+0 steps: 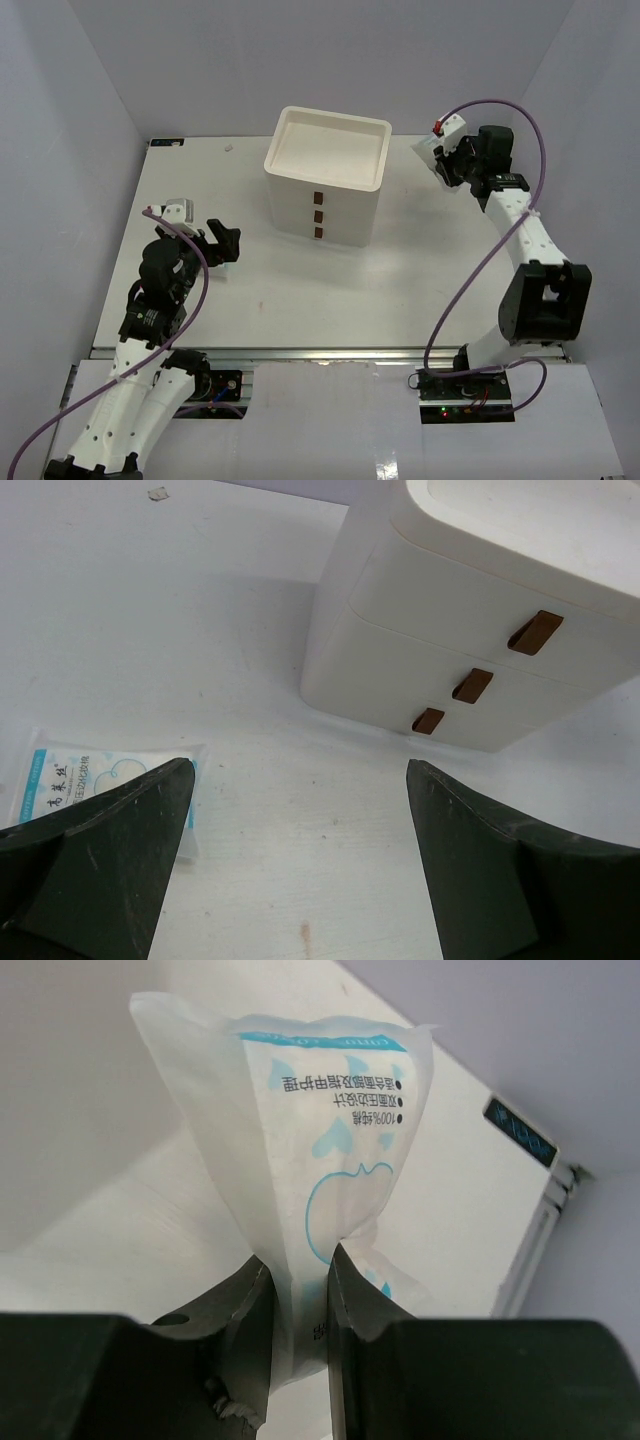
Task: Organize the makeup
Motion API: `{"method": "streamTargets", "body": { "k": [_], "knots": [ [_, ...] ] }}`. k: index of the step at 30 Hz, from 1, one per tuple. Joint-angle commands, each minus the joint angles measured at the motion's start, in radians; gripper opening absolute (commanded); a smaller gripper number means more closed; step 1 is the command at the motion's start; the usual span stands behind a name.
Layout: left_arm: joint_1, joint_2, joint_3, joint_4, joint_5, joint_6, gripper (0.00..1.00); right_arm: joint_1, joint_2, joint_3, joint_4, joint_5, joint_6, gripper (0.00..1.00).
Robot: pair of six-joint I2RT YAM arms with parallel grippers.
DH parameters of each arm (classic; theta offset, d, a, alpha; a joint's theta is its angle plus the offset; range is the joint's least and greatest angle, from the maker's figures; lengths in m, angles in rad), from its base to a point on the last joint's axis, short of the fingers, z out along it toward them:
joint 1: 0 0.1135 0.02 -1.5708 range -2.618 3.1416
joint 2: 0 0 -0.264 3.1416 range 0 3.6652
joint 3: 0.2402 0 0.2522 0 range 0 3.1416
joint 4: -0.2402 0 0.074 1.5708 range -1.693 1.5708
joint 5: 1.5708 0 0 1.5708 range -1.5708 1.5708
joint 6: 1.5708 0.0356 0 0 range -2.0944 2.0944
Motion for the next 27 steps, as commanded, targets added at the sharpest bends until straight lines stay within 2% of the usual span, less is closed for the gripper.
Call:
{"method": "streamTargets", "body": {
  "k": [1,6,10,13,17,22,24,27],
  "knots": [
    [0.002,-0.021,-0.011,-0.002,0.025,-0.006,0.98,0.042,-0.200,-0.077,0.026,-0.240,0.166,0.08],
    [0.003,-0.025,-0.013,0.001,0.029,-0.008,0.98,0.093,-0.287,-0.017,0.006,-0.333,0.256,0.09],
    [0.003,-0.025,-0.013,0.001,0.029,-0.010,0.98,0.162,-0.255,0.067,-0.016,-0.340,0.364,0.11],
    [0.003,-0.022,-0.014,0.003,0.028,-0.011,0.98,0.213,-0.197,0.118,0.039,-0.358,0.522,0.12],
    [0.003,-0.020,-0.014,0.001,0.023,-0.009,0.98,0.222,-0.110,0.171,0.122,-0.365,0.744,0.16],
    [0.003,-0.016,-0.014,0.000,0.017,-0.008,0.98,0.222,-0.036,0.210,0.183,-0.334,0.923,0.28],
    [0.003,-0.015,-0.015,-0.001,0.015,-0.008,0.98,0.222,-0.009,0.225,0.204,-0.331,0.962,0.45],
    [0.003,-0.009,-0.014,-0.002,0.012,-0.008,0.98,0.220,0.013,0.252,0.224,-0.324,0.972,0.57]
  ]
}}
